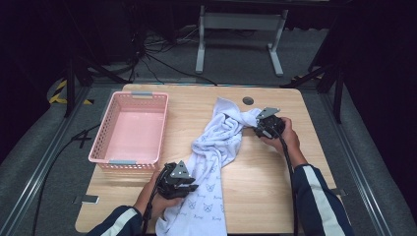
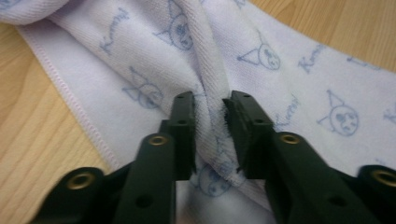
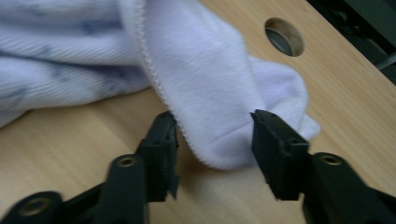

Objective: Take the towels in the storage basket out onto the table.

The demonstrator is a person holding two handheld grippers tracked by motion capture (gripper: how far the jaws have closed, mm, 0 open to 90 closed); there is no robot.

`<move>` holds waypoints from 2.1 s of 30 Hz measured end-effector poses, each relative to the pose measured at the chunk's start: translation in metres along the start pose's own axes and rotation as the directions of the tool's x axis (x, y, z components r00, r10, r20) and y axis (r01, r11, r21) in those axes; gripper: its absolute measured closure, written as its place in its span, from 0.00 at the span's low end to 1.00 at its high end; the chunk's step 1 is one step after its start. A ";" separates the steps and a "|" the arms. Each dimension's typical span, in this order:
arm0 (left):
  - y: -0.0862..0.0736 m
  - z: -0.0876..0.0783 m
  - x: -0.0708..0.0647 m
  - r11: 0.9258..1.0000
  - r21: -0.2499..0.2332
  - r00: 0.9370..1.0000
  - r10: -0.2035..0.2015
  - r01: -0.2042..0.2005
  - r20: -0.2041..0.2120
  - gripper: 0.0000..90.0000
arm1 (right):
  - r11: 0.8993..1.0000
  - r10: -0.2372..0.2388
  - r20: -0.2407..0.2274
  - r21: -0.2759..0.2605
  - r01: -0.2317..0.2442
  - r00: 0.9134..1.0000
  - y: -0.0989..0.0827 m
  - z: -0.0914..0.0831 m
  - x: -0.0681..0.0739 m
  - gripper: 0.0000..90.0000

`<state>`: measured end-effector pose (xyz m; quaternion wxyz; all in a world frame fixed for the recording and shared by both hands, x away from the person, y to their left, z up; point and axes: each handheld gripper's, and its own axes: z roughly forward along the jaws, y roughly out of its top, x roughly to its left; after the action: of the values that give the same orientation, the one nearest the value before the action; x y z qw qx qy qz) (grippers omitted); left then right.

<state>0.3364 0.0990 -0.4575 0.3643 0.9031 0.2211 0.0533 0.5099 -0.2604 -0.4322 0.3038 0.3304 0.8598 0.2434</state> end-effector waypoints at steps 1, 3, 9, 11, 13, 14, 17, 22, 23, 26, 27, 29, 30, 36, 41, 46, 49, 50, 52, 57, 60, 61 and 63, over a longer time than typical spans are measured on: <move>0.000 -0.001 0.000 1.000 0.010 1.000 0.020 -0.020 0.000 0.89 | 1.000 0.014 0.016 -0.022 -0.013 1.000 0.000 0.000 -0.004 0.81; -0.001 -0.005 -0.002 1.000 -0.005 1.000 0.023 -0.023 -0.011 0.91 | 0.999 0.029 -0.004 -0.039 -0.029 1.000 0.002 0.000 -0.013 0.94; -0.008 -0.034 -0.006 0.997 -0.079 0.999 0.003 -0.007 -0.047 0.92 | 0.993 0.073 0.070 -0.099 -0.066 0.995 0.028 -0.015 -0.038 0.99; -0.013 -0.045 -0.006 0.996 -0.089 0.998 0.001 -0.007 -0.066 0.93 | 0.992 0.079 0.105 -0.110 -0.068 0.991 0.039 -0.018 -0.044 0.99; -0.022 -0.053 -0.005 0.997 -0.081 0.994 -0.023 0.014 -0.104 0.93 | 0.990 0.085 0.129 -0.121 -0.070 0.988 0.052 -0.019 -0.048 0.99; -0.028 -0.056 -0.004 0.997 -0.076 0.993 -0.041 0.032 -0.111 0.93 | 0.989 0.086 0.138 -0.131 -0.068 0.987 0.061 -0.018 -0.050 0.99; -0.042 -0.061 0.001 0.996 -0.029 0.987 -0.089 0.086 -0.135 0.93 | 0.991 0.077 0.169 -0.125 -0.056 0.983 0.081 -0.010 -0.048 0.98; -0.057 -0.066 0.007 0.990 -0.033 0.978 -0.138 0.135 -0.157 0.91 | 0.994 0.101 0.172 -0.066 -0.091 0.980 0.100 0.014 -0.040 0.62; -0.058 -0.066 0.008 0.990 -0.036 0.977 -0.143 0.139 -0.158 0.86 | 0.994 0.101 0.135 -0.045 -0.096 0.986 0.101 0.022 -0.032 0.54; -0.059 -0.068 0.009 0.989 -0.066 0.979 -0.141 0.133 -0.144 0.75 | 0.991 0.115 0.069 -0.069 -0.111 0.991 0.097 0.022 -0.025 0.53; -0.059 -0.070 0.010 0.990 -0.058 0.980 -0.132 0.125 -0.149 0.76 | 0.990 0.109 0.035 -0.091 -0.105 0.993 0.094 0.016 -0.020 0.52; -0.058 -0.073 0.010 0.991 -0.068 0.979 -0.122 0.112 -0.165 0.68 | 0.980 0.094 -0.064 -0.171 -0.104 0.994 0.084 0.001 -0.013 0.57; -0.058 -0.075 0.010 0.989 -0.082 0.978 -0.137 0.125 -0.157 0.66 | 0.973 0.083 -0.126 -0.202 -0.107 0.989 0.078 -0.006 -0.009 0.60; -0.060 -0.062 0.007 0.992 0.004 0.988 -0.124 0.125 -0.093 0.60 | 0.987 -0.145 -0.404 -0.122 0.104 0.903 0.046 -0.010 0.044 0.57; -0.061 -0.051 0.009 0.988 0.044 0.987 -0.144 0.147 -0.074 0.61 | 0.991 -0.128 -0.438 -0.079 0.104 0.890 0.032 0.009 0.056 0.54; -0.058 -0.049 0.011 0.991 0.024 0.991 -0.130 0.131 -0.033 0.79 | 0.992 -0.116 -0.484 -0.093 0.081 0.867 0.027 0.019 0.059 0.83; -0.053 -0.049 0.007 0.996 0.008 0.995 -0.091 0.091 -0.048 0.87 | 0.991 -0.136 -0.429 -0.061 0.122 0.893 0.025 0.011 0.060 0.98; -0.050 -0.051 0.005 0.996 -0.009 0.995 -0.092 0.092 -0.047 0.87 | 0.990 -0.143 -0.398 -0.047 0.135 0.906 0.024 0.005 0.058 0.99; -0.045 -0.056 0.004 0.994 -0.070 0.994 -0.092 0.088 -0.060 0.88 | 0.991 -0.131 -0.351 -0.049 0.122 0.927 0.019 -0.013 0.044 0.99; -0.031 -0.066 0.001 0.985 -0.150 0.994 -0.097 0.089 -0.049 0.89 | 0.995 -0.031 -0.197 -0.094 0.013 0.980 0.002 -0.067 -0.007 0.99; -0.021 -0.050 -0.002 0.987 -0.132 0.996 -0.089 0.088 0.000 0.88 | 0.994 0.010 -0.135 -0.103 -0.024 0.991 -0.001 -0.087 -0.029 0.99; -0.016 -0.043 -0.005 0.994 -0.095 0.998 -0.059 0.056 -0.023 0.88 | 0.995 0.020 -0.109 -0.092 -0.030 0.994 0.002 -0.089 -0.034 0.99; -0.011 -0.038 -0.009 0.998 -0.067 0.999 -0.019 0.017 -0.030 0.89 | 0.998 0.013 -0.042 -0.056 -0.016 0.999 0.009 -0.084 -0.037 0.99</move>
<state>0.3144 0.1259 -0.4367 0.3911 0.8876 0.2327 0.0712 0.4784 -0.2994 -0.3545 0.2932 0.3228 0.8564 0.2765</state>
